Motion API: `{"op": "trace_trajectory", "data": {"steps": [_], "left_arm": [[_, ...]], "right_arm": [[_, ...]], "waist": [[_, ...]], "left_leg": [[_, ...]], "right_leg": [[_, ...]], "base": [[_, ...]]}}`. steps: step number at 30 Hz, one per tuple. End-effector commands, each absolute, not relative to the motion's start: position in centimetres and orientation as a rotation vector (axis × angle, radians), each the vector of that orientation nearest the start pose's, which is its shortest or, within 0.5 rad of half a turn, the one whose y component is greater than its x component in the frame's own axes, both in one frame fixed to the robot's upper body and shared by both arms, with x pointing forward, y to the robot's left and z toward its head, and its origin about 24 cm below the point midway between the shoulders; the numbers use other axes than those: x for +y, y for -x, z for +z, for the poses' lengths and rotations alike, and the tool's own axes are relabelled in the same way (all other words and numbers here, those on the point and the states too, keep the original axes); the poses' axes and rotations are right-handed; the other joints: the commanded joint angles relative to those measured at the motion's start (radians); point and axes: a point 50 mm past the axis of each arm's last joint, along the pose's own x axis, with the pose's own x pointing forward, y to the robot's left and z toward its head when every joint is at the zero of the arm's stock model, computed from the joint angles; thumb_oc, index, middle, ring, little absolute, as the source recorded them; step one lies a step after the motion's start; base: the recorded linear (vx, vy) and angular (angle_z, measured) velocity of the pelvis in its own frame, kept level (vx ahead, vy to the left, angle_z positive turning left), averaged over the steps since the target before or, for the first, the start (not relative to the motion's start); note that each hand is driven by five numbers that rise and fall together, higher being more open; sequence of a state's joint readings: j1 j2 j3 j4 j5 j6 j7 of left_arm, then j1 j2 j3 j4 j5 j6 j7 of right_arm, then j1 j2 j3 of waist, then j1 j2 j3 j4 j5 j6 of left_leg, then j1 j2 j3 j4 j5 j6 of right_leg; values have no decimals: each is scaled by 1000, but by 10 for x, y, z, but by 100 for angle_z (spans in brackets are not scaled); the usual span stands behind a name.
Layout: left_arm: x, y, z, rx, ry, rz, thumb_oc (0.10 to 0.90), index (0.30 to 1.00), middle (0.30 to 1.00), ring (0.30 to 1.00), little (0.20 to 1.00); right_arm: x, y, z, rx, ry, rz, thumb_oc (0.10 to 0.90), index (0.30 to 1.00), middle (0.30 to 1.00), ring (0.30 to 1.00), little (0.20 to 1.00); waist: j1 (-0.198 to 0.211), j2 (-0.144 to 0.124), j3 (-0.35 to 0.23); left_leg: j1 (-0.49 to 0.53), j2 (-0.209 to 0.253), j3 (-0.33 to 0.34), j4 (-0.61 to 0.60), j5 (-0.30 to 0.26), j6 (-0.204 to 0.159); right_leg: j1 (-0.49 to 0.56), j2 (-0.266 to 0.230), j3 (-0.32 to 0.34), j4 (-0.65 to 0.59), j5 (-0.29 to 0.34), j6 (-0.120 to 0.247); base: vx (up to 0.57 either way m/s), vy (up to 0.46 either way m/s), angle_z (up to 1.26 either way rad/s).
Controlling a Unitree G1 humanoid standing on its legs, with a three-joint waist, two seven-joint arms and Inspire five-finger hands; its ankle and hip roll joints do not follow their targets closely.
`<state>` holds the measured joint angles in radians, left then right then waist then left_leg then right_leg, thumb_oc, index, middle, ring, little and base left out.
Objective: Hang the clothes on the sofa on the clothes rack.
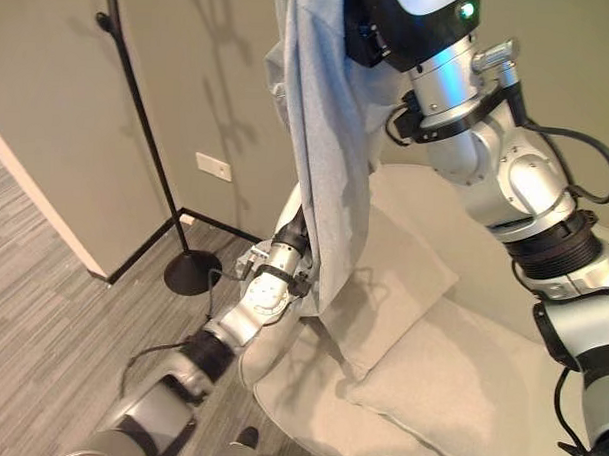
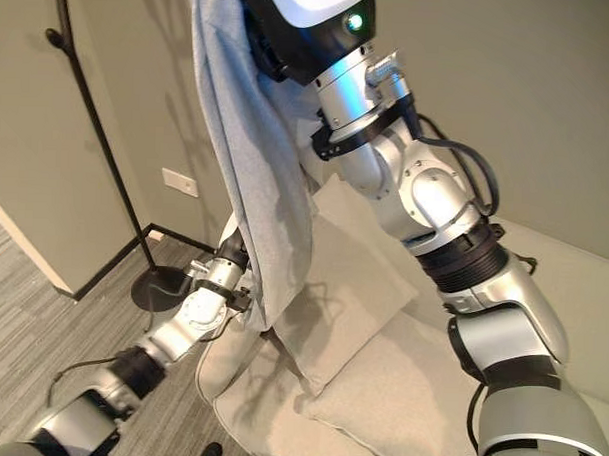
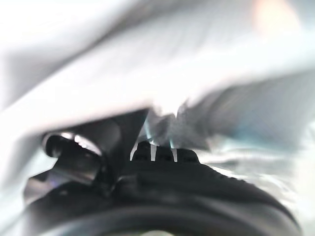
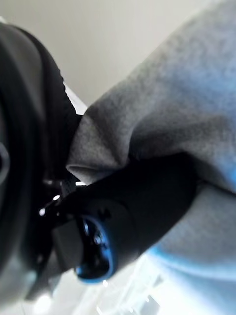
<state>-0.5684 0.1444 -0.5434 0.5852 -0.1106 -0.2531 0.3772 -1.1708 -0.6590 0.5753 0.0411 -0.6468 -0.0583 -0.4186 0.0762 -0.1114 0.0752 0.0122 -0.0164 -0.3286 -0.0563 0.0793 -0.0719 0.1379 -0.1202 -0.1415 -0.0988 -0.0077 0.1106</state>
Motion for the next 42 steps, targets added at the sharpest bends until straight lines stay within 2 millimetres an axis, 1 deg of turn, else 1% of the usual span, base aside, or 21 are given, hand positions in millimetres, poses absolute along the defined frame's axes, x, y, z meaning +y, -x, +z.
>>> {"op": "trace_trajectory", "data": {"steps": [1,2,4,10,12,16,20,21,22,26,30,32,33,34,35,36,38,39,40,41,42], "left_arm": [[71,-350,88,-225,-282,-80,590,585,585,585,585],[75,-354,85,-198,-298,-44,400,300,300,300,300],[96,-361,86,-190,-326,69,400,300,300,300,300],[124,-359,93,-223,-301,178,400,300,300,300,300],[147,-352,102,-280,-262,260,400,300,300,300,300],[179,-335,127,-415,-213,366,400,300,300,300,300],[222,-300,162,-616,-212,501,400,300,300,300,300],[222,-297,161,-611,-216,498,400,300,300,300,300],[245,-276,182,-728,-253,581,400,300,300,300,300],[275,-225,206,-883,-314,691,400,300,300,300,300],[288,-187,213,-956,-291,701,400,300,300,300,300],[290,-178,211,-956,-264,704,400,300,300,300,300],[289,-178,211,-957,-261,696,400,300,300,300,300],[290,-175,205,-944,-254,711,400,300,300,300,300],[290,-172,202,-938,-252,718,400,300,300,300,300],[291,-169,198,-924,-252,725,400,300,300,300,300],[290,-166,188,-887,-235,741,400,300,300,300,300],[290,-166,189,-887,-237,741,400,300,300,300,300],[289,-168,184,-870,-201,736,400,300,300,300,300],[287,-173,178,-845,-158,725,400,300,300,300,300],[282,-179,169,-793,-125,689,400,300,300,300,300]], "right_arm": [[-81,-270,404,-1600,1013,-400,400,300,300,300,300],[-81,-267,403,-1609,1001,-400,400,300,300,300,300],[-87,-258,396,-1639,995,-393,400,300,300,300,300],[-109,-259,382,-1592,1055,-416,400,300,300,300,300],[-129,-263,377,-1534,1109,-468,400,300,300,300,300],[-159,-267,368,-1435,1190,-538,400,300,300,300,300],[-194,-261,355,-1327,1313,-592,400,300,300,300,300],[-195,-260,353,-1322,1312,-589,400,300,300,300,300],[-211,-257,347,-1270,1369,-603,400,300,300,300,300],[-239,-249,327,-1146,1457,-601,400,300,300,300,300],[-250,-235,303,-1066,1505,-575,400,300,300,300,300],[-252,-227,292,-1038,1515,-570,400,300,300,300,300],[-254,-225,292,-1033,1519,-574,400,300,300,300,300],[-253,-224,283,-1013,1524,-564,400,300,300,300,300],[-251,-223,277,-1005,1521,-548,400,300,300,300,300],[-248,-223,271,-998,1510,-524,400,300,300,300,300],[-237,-224,257,-989,1441,-460,400,300,300,300,300],[-237,-223,256,-989,1440,-459,400,300,300,300,300],[-232,-225,248,-975,1398,-422,400,300,300,300,300],[-226,-227,238,-951,1356,-376,400,300,300,300,300],[-218,-230,218,-893,1286,-288,400,300,300,300,300]], "waist": [[27,1,-130],[20,3,-133],[3,7,-142],[3,8,-157],[10,7,-159],[33,5,-152],[63,3,-141],[61,-1,-146],[82,3,-134],[129,6,-108],[182,23,-65],[205,37,-46],[202,37,-51],[216,53,-28],[219,62,-24],[222,65,-17],[237,69,1],[237,71,5],[235,70,16],[226,71,27],[199,69,40]], "left_leg": [[41,-56,-96,-31,-79,41],[42,-54,-89,-31,-80,42],[45,-51,-70,-31,-87,44],[44,-49,-58,-31,-90,48],[46,-50,-60,-31,-92,47],[40,-52,-75,-31,-81,43],[30,-56,-106,-31,-73,35],[35,-54,-108,-31,-84,35],[25,-56,-126,-31,-75,31],[-11,-64,-170,-31,-52,15],[-100,-86,-215,-31,-14,1],[-163,-116,-231,-31,18,0],[-175,-122,-239,-31,35,0],[-222,-131,-174,-31,33,-4],[-238,-117,-121,-31,42,-4],[-231,-92,-73,-31,24,0],[-200,-29,-27,-30,4,1],[-198,-30,-27,-31,11,1],[-181,7,-8,-29,4,-4],[-166,56,21,-26,3,-10],[-133,168,77,-23,20,-23]], "right_leg": [[-12,70,39,12,-6,-43],[-16,70,46,13,-5,-43],[-21,69,61,12,-3,-40],[-26,68,69,12,-2,-37],[-21,68,63,12,-5,-38],[-20,68,47,13,-1,-39],[-16,72,19,14,-5,-42],[-9,75,18,13,-15,-44],[-13,79,6,12,-16,-45],[-24,87,-33,12,-24,-47],[-66,89,-90,12,-30,-47],[-102,80,-126,12,-27,-42],[-111,76,-135,12,-17,-37],[-130,53,-171,12,-25,-27],[-143,35,-190,12,-7,-16],[-145,21,-202,12,-5,-12],[-134,-5,-209,12,13,-10],[-133,-6,-209,12,20,-9],[-122,-20,-215,12,26,-9],[-111,-37,-224,12,30,-8],[-93,-66,-230,12,37,-4]], "base": [[18,8,-25],[31,16,-30],[48,14,-24],[16,9,-12],[24,-9,-2],[-8,-15,5],[4,-43,15],[-13,-46,16],[26,-69,14],[-58,-56,34],[-165,-29,43],[-184,25,62],[-164,84,50],[-184,166,73],[-155,164,74],[-90,158,81],[-38,108,44],[-39,103,11],[-66,137,8],[-68,308,15],[-59,381,37]]}}
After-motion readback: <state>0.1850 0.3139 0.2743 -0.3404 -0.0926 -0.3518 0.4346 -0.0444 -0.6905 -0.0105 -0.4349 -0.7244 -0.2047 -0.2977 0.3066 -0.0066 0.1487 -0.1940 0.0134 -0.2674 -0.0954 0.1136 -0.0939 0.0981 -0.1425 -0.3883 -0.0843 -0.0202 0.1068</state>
